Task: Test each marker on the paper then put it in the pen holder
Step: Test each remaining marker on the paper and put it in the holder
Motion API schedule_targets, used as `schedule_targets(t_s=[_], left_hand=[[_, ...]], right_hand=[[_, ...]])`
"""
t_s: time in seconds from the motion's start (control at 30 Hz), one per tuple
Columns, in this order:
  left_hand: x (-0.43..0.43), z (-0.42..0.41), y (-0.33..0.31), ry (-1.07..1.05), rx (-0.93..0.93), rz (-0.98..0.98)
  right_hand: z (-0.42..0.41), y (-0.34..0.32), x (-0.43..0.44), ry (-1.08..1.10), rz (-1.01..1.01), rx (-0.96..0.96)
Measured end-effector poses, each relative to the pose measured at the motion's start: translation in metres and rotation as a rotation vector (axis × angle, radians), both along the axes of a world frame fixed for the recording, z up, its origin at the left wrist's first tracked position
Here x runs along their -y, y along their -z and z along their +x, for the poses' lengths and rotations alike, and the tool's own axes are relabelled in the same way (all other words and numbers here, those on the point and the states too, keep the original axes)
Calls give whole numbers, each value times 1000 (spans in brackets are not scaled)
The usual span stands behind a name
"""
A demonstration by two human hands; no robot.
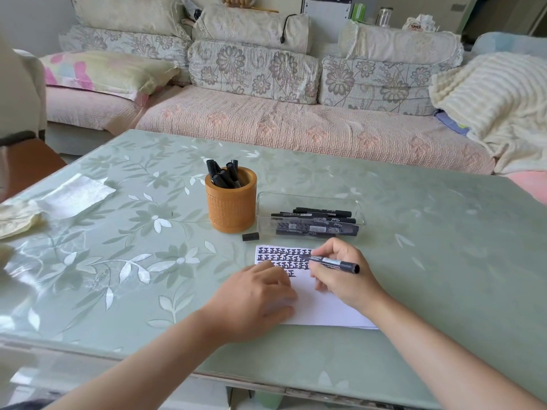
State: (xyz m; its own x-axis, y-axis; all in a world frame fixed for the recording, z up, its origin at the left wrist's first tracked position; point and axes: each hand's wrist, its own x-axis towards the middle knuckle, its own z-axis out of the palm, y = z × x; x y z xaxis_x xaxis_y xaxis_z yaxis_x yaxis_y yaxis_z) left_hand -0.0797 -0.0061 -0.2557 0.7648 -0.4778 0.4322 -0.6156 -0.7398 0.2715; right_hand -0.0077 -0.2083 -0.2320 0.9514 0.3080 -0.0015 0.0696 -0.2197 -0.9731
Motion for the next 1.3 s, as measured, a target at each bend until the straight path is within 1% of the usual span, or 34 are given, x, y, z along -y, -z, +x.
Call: schedule_targets(t_s=[0.07, 0.3, 0.5, 0.63, 0.77, 0.9, 1.03, 1.17, 1.3], left_hand=[[0, -1, 0, 2, 12, 20], [-1, 0, 1, -5, -16, 20], [-2, 1, -1, -17, -29, 11], [-1, 1, -1, -26, -50, 6], [-2, 0, -2, -47, -67, 6], [-1, 0, -2, -53, -78, 5], [-1, -1, -3, -55, -90, -3], [-1, 0, -3, -51, -96, -4], [-1, 0, -3, -59, -102, -3]], right_hand=[[1, 4, -2, 43, -51, 22], [5, 12, -1, 6, -95, 108], [7, 20, 1, -6, -169, 236], [6, 21, 1, -47, -133, 214], [7, 21, 2, -84, -179, 213], [6, 22, 3, -73, -177, 250], [7, 21, 4, -123, -186, 244], [8, 22, 4, -106, -148, 261], [9, 23, 3, -103, -166, 268]])
